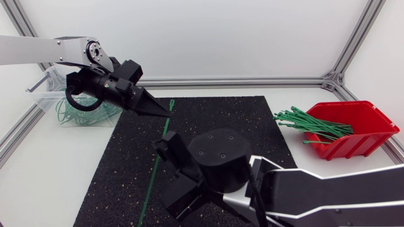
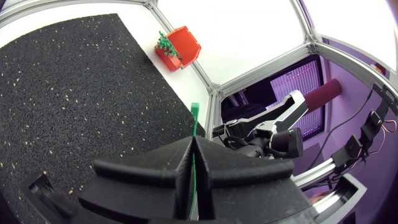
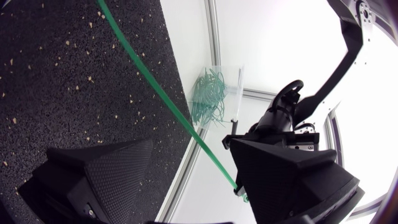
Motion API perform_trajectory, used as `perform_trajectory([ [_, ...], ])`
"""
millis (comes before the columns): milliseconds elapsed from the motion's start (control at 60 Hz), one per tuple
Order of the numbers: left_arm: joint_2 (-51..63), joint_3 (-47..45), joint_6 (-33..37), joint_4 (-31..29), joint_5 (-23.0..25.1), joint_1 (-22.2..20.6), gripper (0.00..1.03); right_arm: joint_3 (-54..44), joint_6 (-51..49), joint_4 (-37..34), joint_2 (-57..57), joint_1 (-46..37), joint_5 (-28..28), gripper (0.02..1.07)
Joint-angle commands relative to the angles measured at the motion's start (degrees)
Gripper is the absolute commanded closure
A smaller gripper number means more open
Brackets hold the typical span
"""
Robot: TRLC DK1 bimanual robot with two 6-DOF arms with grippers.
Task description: Take a green cable tie from the red box, thread the tail through the head to close it, then place it in the transparent bin on the left.
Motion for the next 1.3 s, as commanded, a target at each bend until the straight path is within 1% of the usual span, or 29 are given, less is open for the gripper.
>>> perform_trajectory([
  [0, 1.54, 0.64, 1.54, 0.22, 0.51, -0.35, 1.0, -1.33, -1.85, 1.36, 1.88, 1.22, 0.3, 0.26],
  [133, 1.54, 0.03, 1.54, 1.62, 0.78, -0.52, 1.0, -2.3, -2.03, 2.94, 3.11, 2.63, 0.3, 0.45],
  [150, 1.54, -0.06, 1.63, 1.71, 0.78, -0.52, 1.0, -2.56, -2.12, 3.47, 3.55, 2.89, 0.3, 0.48],
  [217, 1.54, -0.24, 1.9, 1.8, 0.78, -0.79, 1.0, -3.35, -3.79, 6.72, 5.13, 3.16, 0.3, 0.54],
  [267, 1.54, -0.32, 2.07, 1.8, 0.78, -0.88, 1.0, -3.53, -4.23, 7.51, 6.19, 3.42, 0.3, 0.62],
  [300, 1.54, -0.32, 2.07, 1.8, 0.78, -0.88, 1.0, -3.53, -4.31, 7.69, 6.36, 3.51, 0.3, 0.63],
  [333, 1.45, -0.5, 2.25, 1.8, 0.78, -1.05, 1.0, -3.61, -4.58, 8.39, 7.15, 3.86, 0.21, 0.68],
  [383, 1.36, -0.68, 2.51, 1.8, 0.78, -1.05, 1.0, -3.53, -4.67, 9.0, 7.86, 4.21, 0.21, 0.7],
  [417, 1.36, -0.68, 2.51, 1.8, 0.78, -1.05, 1.0, -3.61, -4.84, 9.09, 8.03, 4.83, 0.12, 0.74],
  [583, 1.45, -0.85, 2.86, 1.8, 0.69, -0.79, 1.0, -4.05, -4.93, 9.62, 9.35, 6.67, 0.39, 0.74],
  [617, 1.36, -1.03, 2.95, 1.8, 0.69, -0.88, 1.0, -4.05, -4.84, 9.8, 9.97, 7.11, 0.39, 0.76],
  [783, 1.36, -1.2, 3.3, 1.8, 0.69, -0.88, 1.0, -4.14, -4.4, 11.11, 11.55, 9.75, 0.12, 0.77],
  [1050, 1.54, -1.2, 3.57, 1.8, 0.6, -0.79, 1.0, -5.2, -3.7, 11.99, 12.25, 11.51, -0.23, 0.77],
  [1283, 1.89, -1.03, 3.74, 1.8, 0.6, -0.88, 1.0, -5.99, -2.38, 12.26, 12.51, 12.47, -0.76, 0.8],
])
